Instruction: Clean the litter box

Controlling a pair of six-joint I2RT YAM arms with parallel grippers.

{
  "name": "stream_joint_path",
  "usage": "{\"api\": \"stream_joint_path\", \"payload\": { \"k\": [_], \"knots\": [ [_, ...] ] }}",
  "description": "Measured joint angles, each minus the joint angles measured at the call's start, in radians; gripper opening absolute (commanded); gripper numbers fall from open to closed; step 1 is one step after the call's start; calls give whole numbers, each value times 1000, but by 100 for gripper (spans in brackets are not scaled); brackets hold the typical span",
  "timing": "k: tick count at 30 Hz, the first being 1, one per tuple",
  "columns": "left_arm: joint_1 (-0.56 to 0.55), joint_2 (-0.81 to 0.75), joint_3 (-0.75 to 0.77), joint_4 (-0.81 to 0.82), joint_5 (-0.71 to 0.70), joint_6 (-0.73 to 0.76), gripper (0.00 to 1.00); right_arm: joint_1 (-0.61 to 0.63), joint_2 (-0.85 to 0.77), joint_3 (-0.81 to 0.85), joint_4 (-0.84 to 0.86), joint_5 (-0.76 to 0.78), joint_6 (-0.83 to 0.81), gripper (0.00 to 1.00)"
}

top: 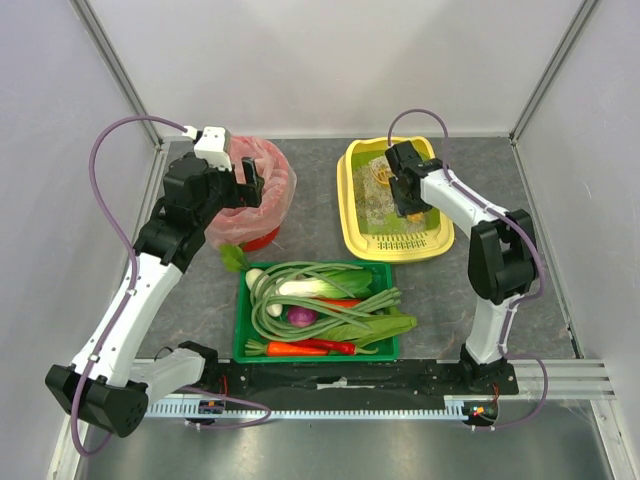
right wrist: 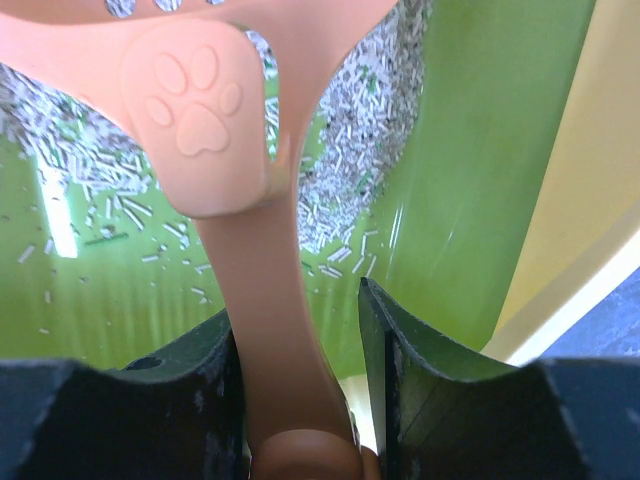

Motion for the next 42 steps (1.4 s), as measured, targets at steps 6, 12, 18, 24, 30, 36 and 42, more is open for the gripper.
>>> {"api": "stream_joint_path", "payload": {
  "k": [6,12,18,24,30,36,42],
  "knots": [
    [0,0,-14,7,8,0,95,2,-59,-113,4,-9,0,0],
    [0,-1,-32,8,8,0,95,12,-152,-213,31,-27,3,0],
    [0,-12,-57,14,10,0,95,13,-185,-222,36,-36,4,0],
    [0,-23,-66,15,11,0,95,36,-197,-228,34,-27,2,0],
    [0,-26,-66,16,30,0,95,48,-218,-224,16,-27,8,0],
    [0,-35,-74,17,35,0,95,69,-222,-223,-10,-25,29,0],
    [0,-43,-87,15,52,0,95,103,-233,-215,-48,6,34,0]
  ]
}}
